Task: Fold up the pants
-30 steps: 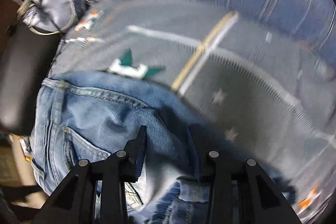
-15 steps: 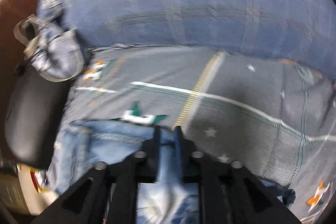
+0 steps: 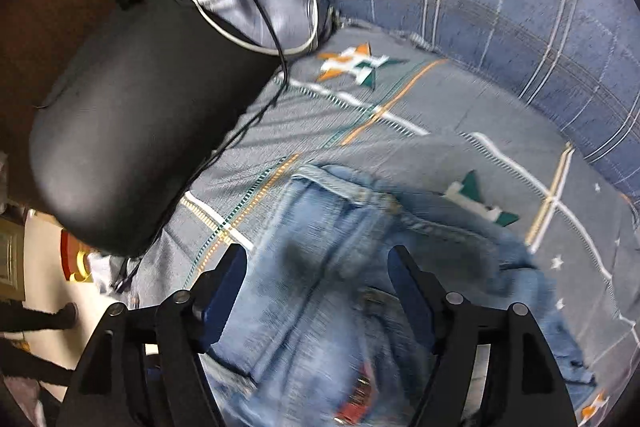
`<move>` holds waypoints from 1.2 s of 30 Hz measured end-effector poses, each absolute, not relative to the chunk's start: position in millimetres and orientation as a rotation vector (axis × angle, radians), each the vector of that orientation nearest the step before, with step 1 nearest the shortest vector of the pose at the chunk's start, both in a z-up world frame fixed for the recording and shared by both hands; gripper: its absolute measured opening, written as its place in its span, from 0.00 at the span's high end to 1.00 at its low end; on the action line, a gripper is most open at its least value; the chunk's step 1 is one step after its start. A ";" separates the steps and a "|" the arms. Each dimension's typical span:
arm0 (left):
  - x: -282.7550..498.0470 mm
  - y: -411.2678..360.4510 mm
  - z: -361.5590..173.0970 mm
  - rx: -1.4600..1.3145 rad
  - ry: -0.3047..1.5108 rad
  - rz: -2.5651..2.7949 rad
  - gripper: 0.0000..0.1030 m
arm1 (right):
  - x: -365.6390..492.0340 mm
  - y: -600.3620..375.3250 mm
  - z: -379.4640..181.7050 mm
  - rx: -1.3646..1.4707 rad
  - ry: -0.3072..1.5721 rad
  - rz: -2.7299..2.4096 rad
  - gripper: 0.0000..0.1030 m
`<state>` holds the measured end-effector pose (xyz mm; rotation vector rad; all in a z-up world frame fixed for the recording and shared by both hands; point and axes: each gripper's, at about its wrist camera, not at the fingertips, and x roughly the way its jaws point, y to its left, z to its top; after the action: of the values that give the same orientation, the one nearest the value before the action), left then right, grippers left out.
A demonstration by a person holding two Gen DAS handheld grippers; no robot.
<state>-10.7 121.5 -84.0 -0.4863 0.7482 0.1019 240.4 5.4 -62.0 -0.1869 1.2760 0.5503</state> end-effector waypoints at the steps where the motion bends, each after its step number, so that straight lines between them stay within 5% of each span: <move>1: -11.0 117.3 -88.3 -0.478 0.752 0.087 0.29 | 239.7 12.3 -65.3 -0.205 1.276 0.538 0.22; 10: 8.6 92.1 -109.4 -0.490 0.820 -0.025 0.28 | 235.5 70.6 -111.8 -0.499 1.363 0.409 0.14; 12: 12.8 97.0 -114.3 -0.542 0.841 -0.075 0.44 | 235.7 77.1 -123.3 -0.558 1.382 0.379 0.14; 13: 14.3 97.4 -114.7 -0.561 0.851 -0.119 0.65 | 235.2 79.1 -129.6 -0.591 1.392 0.373 0.14; 14: 14.0 96.6 -113.2 -0.554 0.849 -0.124 0.74 | 233.9 80.2 -131.1 -0.604 1.381 0.378 0.15; 15: 12.9 92.4 -108.5 -0.522 0.832 -0.137 0.81 | 232.1 80.5 -128.8 -0.604 1.372 0.392 0.25; 16: 10.1 87.3 -103.9 -0.488 0.821 -0.141 0.83 | 229.4 79.8 -124.2 -0.614 1.361 0.398 0.56; 19: 2.5 73.9 -84.8 -0.416 0.763 -0.155 0.85 | 224.8 68.4 -108.6 -0.622 1.319 0.396 0.88; 36: -31.9 -60.4 5.7 -0.160 0.631 -0.393 0.85 | 187.7 -95.5 23.7 -0.150 1.106 0.546 0.93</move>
<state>-31.9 -60.4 5.7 -0.1602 0.6307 -0.3926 187.7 -95.5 23.7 -0.1495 1.1062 0.5461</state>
